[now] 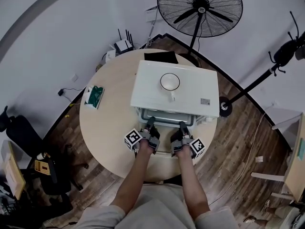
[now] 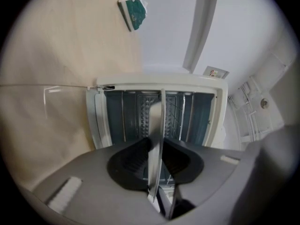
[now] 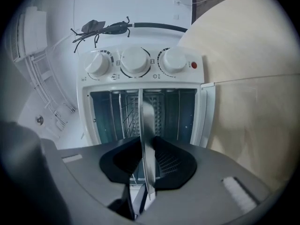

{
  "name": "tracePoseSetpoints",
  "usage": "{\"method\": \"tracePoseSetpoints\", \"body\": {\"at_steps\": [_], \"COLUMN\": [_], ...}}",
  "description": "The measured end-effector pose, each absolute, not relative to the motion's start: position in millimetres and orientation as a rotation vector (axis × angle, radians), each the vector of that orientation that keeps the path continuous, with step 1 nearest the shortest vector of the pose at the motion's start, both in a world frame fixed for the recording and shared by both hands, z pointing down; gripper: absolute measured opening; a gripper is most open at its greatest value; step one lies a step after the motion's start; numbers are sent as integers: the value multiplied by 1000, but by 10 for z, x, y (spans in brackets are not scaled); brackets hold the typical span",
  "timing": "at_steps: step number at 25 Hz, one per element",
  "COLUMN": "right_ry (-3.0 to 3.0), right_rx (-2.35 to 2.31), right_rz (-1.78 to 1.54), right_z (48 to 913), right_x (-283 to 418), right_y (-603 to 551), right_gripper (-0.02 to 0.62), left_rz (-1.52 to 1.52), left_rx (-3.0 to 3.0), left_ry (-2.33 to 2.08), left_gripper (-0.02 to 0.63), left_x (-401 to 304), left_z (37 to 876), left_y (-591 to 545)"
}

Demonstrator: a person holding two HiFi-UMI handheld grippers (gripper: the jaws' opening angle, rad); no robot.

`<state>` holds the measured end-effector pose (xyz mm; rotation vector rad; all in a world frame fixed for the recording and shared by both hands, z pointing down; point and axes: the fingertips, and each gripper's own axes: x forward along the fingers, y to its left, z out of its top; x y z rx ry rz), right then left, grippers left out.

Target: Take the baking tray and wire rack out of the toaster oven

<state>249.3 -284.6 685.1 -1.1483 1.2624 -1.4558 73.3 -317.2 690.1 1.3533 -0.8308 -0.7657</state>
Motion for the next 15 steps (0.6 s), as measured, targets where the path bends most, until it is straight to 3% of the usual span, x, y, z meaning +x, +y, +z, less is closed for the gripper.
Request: {"method": "tracePoseSetpoints", "body": {"at_steps": [15], "right_ry": [1301], "right_rx": [-1158], "right_rz": [-1410], "right_z": [6842], "right_x": [2395], "right_y": [-2226], "right_gripper": [77], "left_rz": [-688], "left_rx": [1385], "left_ry": [-797], "left_gripper": [140], "left_x": [643], "left_z": [6888], "left_y": [-2595]}}
